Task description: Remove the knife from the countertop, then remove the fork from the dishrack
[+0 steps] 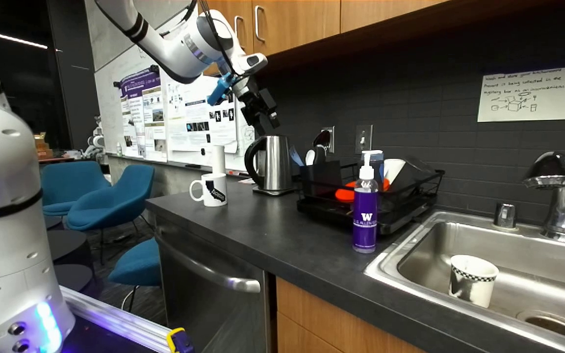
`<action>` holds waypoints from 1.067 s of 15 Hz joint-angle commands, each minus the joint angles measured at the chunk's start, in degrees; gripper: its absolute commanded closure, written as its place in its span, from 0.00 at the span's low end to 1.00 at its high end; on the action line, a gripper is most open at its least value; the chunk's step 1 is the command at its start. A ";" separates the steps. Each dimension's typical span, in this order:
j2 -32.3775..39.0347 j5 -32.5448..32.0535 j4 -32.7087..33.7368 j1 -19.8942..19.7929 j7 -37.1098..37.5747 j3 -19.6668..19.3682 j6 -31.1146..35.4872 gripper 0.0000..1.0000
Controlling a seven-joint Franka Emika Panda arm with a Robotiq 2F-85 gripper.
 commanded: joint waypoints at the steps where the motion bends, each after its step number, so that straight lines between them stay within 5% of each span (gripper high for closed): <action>1: 4.39 -0.10 4.85 1.05 1.28 -1.82 -1.50 0.00; 16: 11.90 2.19 7.47 3.30 2.04 -7.31 -1.57 0.00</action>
